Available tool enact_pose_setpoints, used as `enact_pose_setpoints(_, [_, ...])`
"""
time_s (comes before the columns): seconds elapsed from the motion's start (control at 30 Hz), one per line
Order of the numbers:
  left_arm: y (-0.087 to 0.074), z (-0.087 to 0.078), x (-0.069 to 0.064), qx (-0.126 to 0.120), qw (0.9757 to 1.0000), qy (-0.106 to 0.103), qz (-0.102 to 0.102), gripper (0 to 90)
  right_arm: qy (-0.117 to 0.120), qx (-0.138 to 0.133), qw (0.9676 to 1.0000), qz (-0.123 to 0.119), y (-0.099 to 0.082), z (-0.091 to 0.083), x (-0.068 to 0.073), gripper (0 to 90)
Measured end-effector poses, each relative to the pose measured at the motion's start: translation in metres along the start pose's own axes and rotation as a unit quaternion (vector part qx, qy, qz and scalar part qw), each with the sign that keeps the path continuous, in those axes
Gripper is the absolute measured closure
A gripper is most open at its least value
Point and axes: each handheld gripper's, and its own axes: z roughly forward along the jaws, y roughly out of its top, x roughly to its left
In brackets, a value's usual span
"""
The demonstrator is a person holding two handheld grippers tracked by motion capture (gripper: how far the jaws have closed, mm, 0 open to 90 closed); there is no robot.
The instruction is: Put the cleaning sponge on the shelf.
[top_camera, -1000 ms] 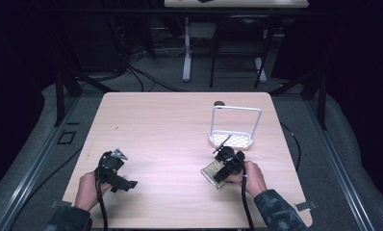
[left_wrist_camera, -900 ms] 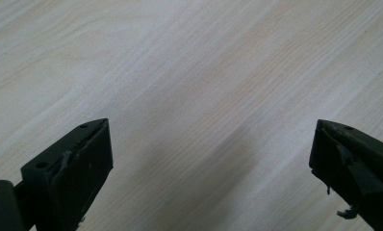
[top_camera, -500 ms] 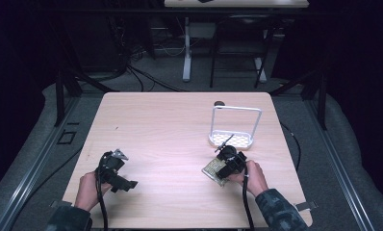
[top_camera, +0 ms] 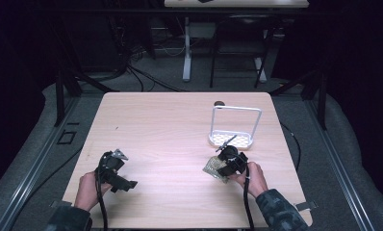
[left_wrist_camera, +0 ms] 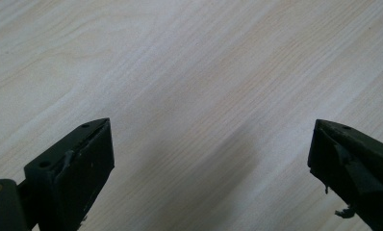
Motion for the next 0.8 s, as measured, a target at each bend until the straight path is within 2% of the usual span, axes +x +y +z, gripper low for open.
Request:
enact_pose_setpoints(0.37, [0.0,0.0,0.0,-0.001,1.0,0.0,0.0,2.3,-0.003,-0.008,0.9999,-0.015,0.0,-0.007,0.005,58.2])
enact_pose_setpoints(0.57, [0.0,0.0,0.0,0.0,1.0,0.001,0.001,2.3,-0.011,-0.037,0.9991,-0.015,0.001,-0.016,0.006,57.7])
enact_pose_setpoints(0.8, [0.0,0.0,0.0,0.0,1.0,0.001,0.001,2.3,-0.017,-0.044,0.9988,-0.013,0.001,-0.025,0.004,57.3])
